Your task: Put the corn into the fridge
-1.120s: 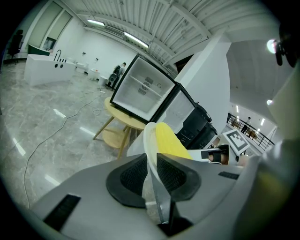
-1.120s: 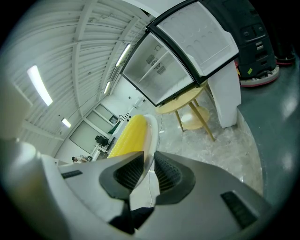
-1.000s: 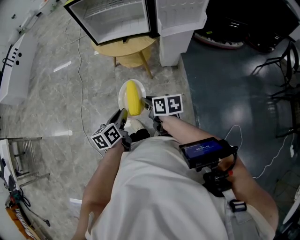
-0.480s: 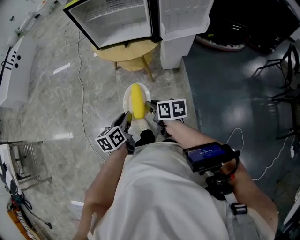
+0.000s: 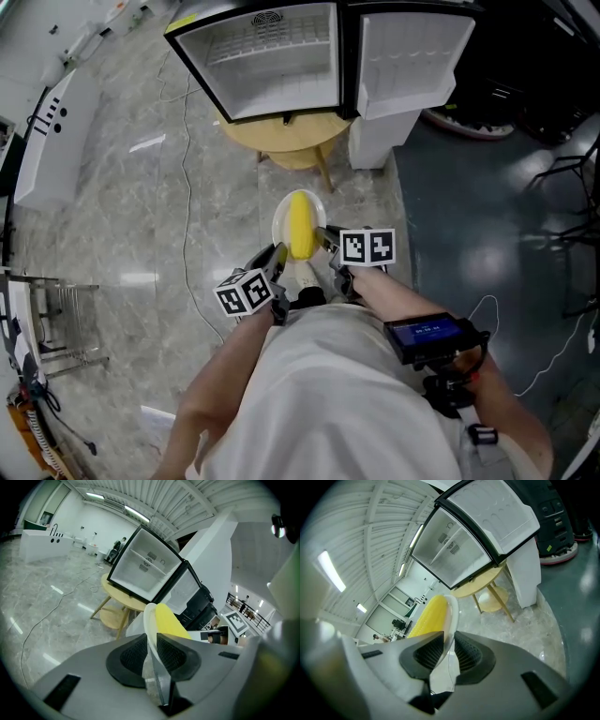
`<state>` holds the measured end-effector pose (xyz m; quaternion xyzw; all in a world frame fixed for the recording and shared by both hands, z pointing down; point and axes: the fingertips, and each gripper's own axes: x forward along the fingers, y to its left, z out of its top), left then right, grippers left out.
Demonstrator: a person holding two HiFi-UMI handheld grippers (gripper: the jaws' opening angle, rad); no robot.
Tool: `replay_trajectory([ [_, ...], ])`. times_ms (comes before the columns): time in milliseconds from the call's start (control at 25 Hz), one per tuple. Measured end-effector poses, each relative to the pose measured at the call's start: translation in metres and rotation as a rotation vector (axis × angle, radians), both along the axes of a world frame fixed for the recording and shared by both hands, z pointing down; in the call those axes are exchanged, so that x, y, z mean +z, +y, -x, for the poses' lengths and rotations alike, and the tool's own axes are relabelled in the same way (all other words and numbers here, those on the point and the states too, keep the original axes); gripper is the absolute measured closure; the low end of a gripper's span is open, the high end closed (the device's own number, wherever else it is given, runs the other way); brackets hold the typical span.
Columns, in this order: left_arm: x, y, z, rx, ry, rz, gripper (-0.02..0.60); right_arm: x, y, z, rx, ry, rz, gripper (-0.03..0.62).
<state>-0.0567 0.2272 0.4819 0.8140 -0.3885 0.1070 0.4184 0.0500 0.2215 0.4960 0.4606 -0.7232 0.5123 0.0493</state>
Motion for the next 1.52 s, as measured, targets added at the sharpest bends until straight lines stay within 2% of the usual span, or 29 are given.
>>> replay_trajectory([
  [680,0.008,-0.079,-0.012,0.039,0.014,0.040,0.518,0.003,-0.075,-0.013,0.049,0.009,0.026,0.533],
  [1520,0.002,-0.160,0.023,0.067,0.042,0.032,0.518,-0.004,-0.153,0.021,0.086,0.040,0.010,0.533],
])
